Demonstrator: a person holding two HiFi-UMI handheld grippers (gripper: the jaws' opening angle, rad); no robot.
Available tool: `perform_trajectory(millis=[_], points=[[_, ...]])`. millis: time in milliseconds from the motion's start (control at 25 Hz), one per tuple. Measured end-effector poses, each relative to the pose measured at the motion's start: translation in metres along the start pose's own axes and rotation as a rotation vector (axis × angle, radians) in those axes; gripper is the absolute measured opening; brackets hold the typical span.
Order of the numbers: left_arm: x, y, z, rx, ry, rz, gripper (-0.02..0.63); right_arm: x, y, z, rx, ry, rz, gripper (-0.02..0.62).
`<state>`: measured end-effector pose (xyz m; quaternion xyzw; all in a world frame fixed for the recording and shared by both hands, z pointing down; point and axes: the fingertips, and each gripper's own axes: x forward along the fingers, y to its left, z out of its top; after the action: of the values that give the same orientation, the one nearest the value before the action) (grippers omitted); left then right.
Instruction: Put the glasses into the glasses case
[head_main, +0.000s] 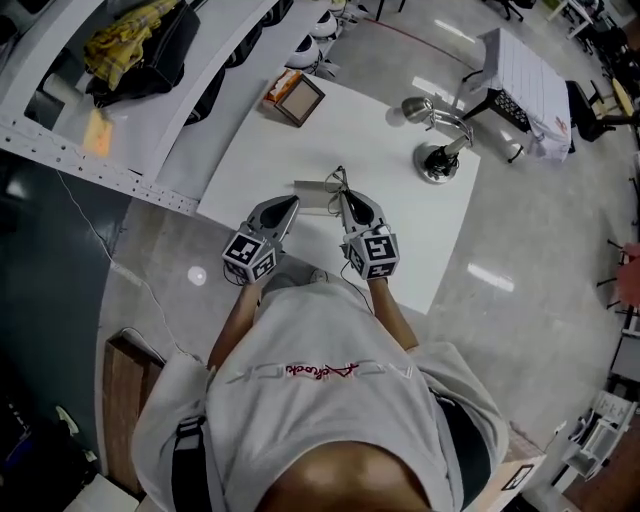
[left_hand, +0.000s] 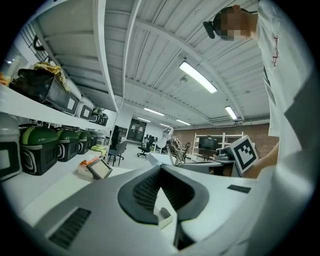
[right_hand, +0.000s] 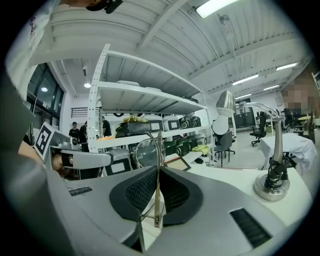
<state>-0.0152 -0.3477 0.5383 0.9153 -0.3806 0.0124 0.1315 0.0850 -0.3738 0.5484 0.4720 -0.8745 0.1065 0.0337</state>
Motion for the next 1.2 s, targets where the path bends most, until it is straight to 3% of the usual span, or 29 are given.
perform_trajectory(millis=[640, 1200], points=[[0.005, 0.032, -0.042, -0.098, 0.096, -0.039, 0.02, 0.014, -0.004, -0.067, 0.071, 0.178, -0.057, 0.035], [-0.011, 0.047, -0.079, -0.169, 0.156, -0.027, 0.02, -0.005, 0.027, -0.13, 0.153, 0.32, -0.074, 0.035]])
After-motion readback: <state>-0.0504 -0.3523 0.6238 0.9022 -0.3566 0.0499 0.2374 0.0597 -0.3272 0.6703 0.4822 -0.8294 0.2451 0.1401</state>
